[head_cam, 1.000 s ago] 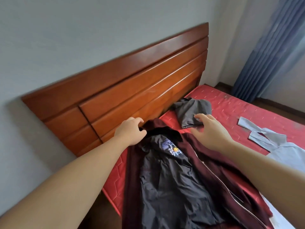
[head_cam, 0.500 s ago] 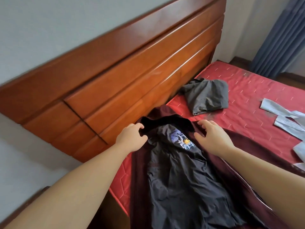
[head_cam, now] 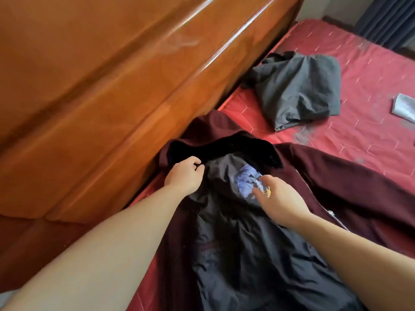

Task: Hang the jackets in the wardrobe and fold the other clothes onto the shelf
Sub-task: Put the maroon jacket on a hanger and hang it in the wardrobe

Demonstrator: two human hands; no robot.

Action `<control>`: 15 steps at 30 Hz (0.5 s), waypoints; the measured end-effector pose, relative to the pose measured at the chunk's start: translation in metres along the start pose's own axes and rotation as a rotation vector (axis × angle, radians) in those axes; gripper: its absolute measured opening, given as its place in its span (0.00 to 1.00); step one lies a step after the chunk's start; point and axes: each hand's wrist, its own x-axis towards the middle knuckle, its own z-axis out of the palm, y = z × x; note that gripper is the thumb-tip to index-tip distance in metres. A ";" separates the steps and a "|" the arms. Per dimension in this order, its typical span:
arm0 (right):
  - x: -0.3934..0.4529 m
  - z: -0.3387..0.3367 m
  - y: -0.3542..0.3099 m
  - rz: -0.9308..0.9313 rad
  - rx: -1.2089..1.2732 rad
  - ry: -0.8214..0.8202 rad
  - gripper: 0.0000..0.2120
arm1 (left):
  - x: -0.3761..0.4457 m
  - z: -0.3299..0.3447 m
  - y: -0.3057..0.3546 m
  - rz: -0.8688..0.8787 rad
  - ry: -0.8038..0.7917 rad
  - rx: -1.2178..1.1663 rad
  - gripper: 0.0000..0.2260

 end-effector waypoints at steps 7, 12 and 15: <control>0.069 0.068 0.009 0.077 -0.067 0.003 0.21 | 0.069 0.069 -0.022 -0.030 -0.028 0.152 0.25; 0.112 0.084 0.013 0.115 -0.151 0.010 0.41 | 0.089 0.094 -0.039 0.017 0.178 0.346 0.43; 0.142 0.086 0.015 0.122 -0.174 -0.003 0.48 | 0.102 0.096 -0.052 0.036 0.149 0.336 0.47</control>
